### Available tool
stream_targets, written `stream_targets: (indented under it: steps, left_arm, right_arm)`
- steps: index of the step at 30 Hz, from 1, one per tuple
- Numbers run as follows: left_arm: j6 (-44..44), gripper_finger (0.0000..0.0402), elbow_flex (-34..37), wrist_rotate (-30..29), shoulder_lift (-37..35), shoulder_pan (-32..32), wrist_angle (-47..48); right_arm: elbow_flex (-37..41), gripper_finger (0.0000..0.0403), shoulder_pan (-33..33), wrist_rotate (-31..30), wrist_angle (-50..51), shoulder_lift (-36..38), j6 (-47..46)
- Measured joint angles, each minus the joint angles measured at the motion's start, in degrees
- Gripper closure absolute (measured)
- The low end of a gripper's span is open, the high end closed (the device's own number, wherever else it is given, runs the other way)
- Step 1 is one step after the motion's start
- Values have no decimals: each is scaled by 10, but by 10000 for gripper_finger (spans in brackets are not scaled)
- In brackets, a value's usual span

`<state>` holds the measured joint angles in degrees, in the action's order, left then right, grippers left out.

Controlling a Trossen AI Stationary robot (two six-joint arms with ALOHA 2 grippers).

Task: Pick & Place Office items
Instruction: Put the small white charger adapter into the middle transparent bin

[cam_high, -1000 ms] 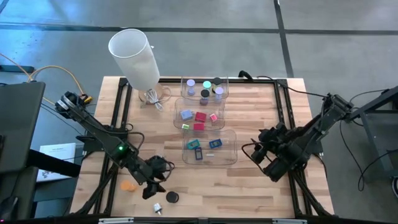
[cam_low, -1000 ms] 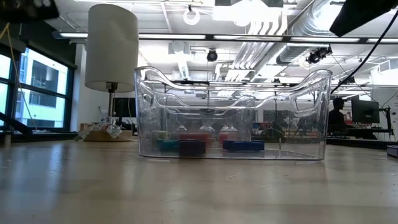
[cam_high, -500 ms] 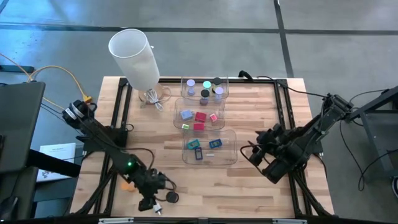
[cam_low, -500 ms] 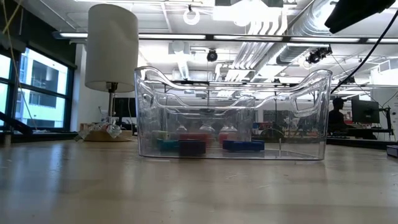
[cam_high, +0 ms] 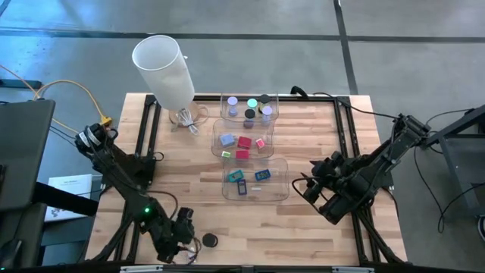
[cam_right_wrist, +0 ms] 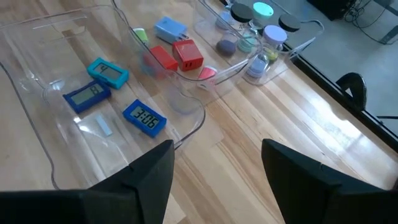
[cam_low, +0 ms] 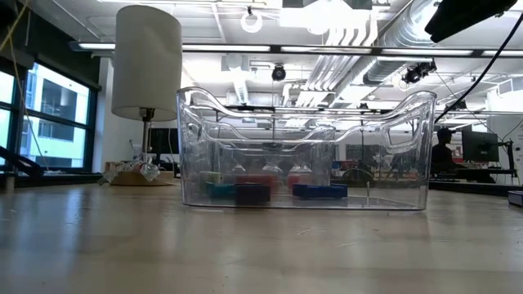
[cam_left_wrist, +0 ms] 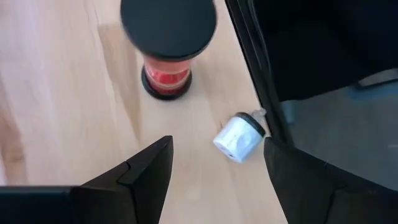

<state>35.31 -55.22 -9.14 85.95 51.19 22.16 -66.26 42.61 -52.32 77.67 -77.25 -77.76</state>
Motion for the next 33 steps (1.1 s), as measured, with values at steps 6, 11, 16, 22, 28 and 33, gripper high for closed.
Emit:
stream_targets:
  steps: [6, 11, 16, 22, 28, 33]
  left_arm:
    - [-55, 156, 0, -49, 22, 31, -8]
    - [-60, 156, 0, -49, 56, 39, -34]
    - [-61, 156, 0, -31, 80, 36, -38]
    - [-98, 156, 0, -13, 99, 36, -56]
    - [-119, 156, 0, -11, 117, 36, -66]
    - [-119, 156, 0, -16, 124, 36, -83]
  right_arm:
    - [0, 172, 0, -1, -2, 0, 0]
    - [0, 172, 0, -1, -3, 0, 0]
    - [0, 172, 0, -1, -4, 0, 0]
    - [0, 172, 0, -1, -4, 0, 0]
    - [0, 172, 0, -3, -4, 0, 0]
    - [0, 172, 0, -3, -4, 0, 0]
